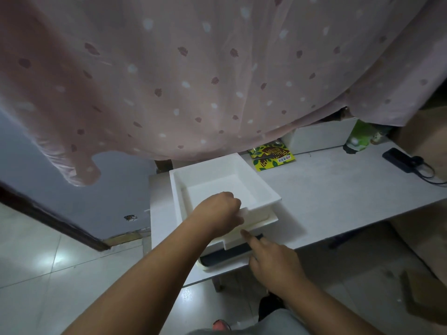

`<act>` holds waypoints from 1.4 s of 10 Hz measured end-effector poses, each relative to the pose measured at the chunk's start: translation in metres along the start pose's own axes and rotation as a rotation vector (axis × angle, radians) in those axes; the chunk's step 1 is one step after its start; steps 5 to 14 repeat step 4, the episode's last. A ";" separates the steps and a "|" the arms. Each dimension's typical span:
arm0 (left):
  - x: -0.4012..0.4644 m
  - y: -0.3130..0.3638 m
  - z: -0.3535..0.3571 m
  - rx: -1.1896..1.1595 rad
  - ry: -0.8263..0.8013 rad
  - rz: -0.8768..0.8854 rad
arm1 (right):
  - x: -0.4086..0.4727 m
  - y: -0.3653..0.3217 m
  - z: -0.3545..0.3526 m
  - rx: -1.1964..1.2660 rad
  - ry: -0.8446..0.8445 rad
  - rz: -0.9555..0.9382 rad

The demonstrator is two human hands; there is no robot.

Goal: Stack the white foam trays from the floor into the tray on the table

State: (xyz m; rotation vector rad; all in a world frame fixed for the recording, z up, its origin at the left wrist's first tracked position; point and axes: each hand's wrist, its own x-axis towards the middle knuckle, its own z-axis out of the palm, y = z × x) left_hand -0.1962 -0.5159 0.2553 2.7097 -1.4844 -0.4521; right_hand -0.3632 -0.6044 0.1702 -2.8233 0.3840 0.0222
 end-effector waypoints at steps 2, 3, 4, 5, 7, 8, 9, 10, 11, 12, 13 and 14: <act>-0.006 -0.007 0.002 -0.114 0.017 -0.014 | -0.004 0.001 -0.024 0.079 0.167 -0.035; -0.009 -0.023 -0.016 -0.153 0.097 -0.077 | 0.012 -0.003 -0.055 0.126 0.329 -0.157; -0.010 -0.049 -0.048 -0.205 0.319 -0.213 | 0.041 -0.009 -0.088 0.149 0.412 -0.230; -0.010 -0.049 -0.048 -0.205 0.319 -0.213 | 0.041 -0.009 -0.088 0.149 0.412 -0.230; -0.010 -0.049 -0.048 -0.205 0.319 -0.213 | 0.041 -0.009 -0.088 0.149 0.412 -0.230; -0.010 -0.049 -0.048 -0.205 0.319 -0.213 | 0.041 -0.009 -0.088 0.149 0.412 -0.230; -0.010 -0.049 -0.048 -0.205 0.319 -0.213 | 0.041 -0.009 -0.088 0.149 0.412 -0.230; -0.010 -0.049 -0.048 -0.205 0.319 -0.213 | 0.041 -0.009 -0.088 0.149 0.412 -0.230; -0.010 -0.049 -0.048 -0.205 0.319 -0.213 | 0.041 -0.009 -0.088 0.149 0.412 -0.230; -0.010 -0.049 -0.048 -0.205 0.319 -0.213 | 0.041 -0.009 -0.088 0.149 0.412 -0.230; -0.010 -0.049 -0.048 -0.205 0.319 -0.213 | 0.041 -0.009 -0.088 0.149 0.412 -0.230; -0.010 -0.049 -0.048 -0.205 0.319 -0.213 | 0.041 -0.009 -0.088 0.149 0.412 -0.230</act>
